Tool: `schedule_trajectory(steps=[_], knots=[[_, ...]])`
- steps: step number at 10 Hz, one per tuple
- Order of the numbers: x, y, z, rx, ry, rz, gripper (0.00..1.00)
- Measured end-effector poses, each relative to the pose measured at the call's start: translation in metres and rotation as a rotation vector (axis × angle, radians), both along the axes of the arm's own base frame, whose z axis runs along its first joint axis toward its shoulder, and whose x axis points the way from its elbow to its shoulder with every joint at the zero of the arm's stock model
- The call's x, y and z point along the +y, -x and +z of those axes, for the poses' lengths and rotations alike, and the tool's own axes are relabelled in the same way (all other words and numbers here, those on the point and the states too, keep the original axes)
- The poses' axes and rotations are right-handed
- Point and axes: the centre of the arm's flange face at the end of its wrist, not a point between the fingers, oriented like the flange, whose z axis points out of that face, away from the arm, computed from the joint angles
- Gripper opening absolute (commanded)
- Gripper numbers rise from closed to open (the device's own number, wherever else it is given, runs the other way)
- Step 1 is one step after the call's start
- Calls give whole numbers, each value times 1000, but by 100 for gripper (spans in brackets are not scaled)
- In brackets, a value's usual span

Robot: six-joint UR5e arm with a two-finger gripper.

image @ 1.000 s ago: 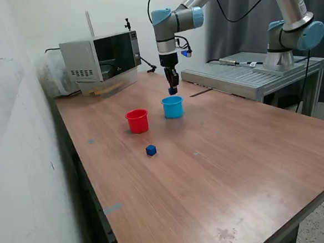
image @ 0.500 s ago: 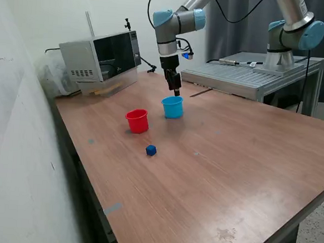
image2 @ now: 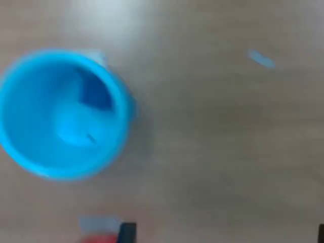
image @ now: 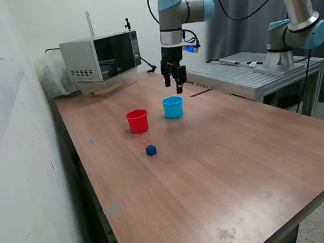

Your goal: Place red objects in the red bin, and blue objects in the blue bin.

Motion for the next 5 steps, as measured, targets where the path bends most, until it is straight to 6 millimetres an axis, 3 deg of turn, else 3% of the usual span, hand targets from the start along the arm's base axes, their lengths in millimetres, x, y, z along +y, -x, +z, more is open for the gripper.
schedule_trajectory(steps=[2,5], knots=[[-32,29,17,38,1,60,100],[-46,76,16,77,17,187,100]])
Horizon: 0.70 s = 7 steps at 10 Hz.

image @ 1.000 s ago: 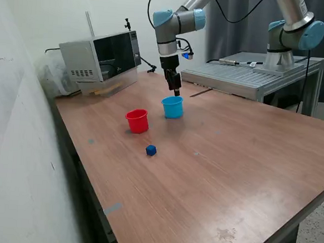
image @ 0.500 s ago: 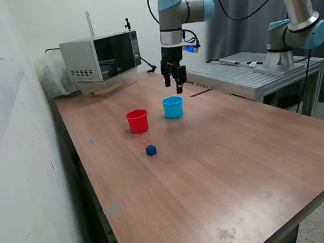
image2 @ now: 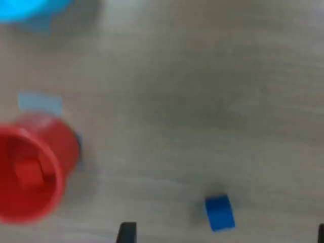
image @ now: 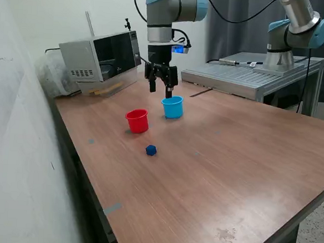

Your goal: Place red objects in the red bin, and blue objects in the blue bin.

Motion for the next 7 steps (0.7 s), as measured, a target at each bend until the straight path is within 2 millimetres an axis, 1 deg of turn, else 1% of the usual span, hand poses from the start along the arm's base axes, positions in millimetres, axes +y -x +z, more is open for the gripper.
schedule_trajectory(steps=[2,4,7], knots=[[-2,31,-10,22,2,86,100],[-4,57,-30,33,5,149,100],[-5,81,-83,6,15,197,100]])
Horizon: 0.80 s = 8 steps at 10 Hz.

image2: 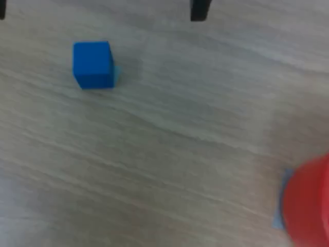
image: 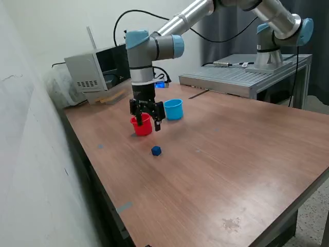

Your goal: Place red objects in the red bin, and blue objects in the blue bin.

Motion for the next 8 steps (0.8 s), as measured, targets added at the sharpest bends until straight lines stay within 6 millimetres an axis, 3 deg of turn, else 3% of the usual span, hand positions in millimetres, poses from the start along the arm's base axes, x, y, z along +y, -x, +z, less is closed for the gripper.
schedule_trajectory(steps=[4,8], knots=[[0,12,-54,-37,-1,30,100],[-23,6,-69,-58,0,64,100]])
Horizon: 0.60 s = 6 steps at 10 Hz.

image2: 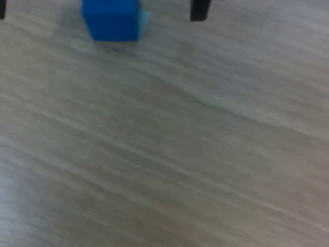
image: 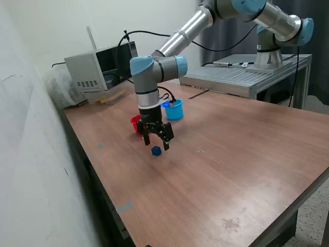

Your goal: Place red objects in the red bin, and blue objects in the blue bin.

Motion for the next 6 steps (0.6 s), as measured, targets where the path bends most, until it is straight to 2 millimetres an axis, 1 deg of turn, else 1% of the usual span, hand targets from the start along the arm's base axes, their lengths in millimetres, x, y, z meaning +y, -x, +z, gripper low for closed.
schedule_trajectory(steps=[2,6], knots=[[-14,-2,-1,-2,0,16,100],[-17,-2,-2,5,-2,20,100]])
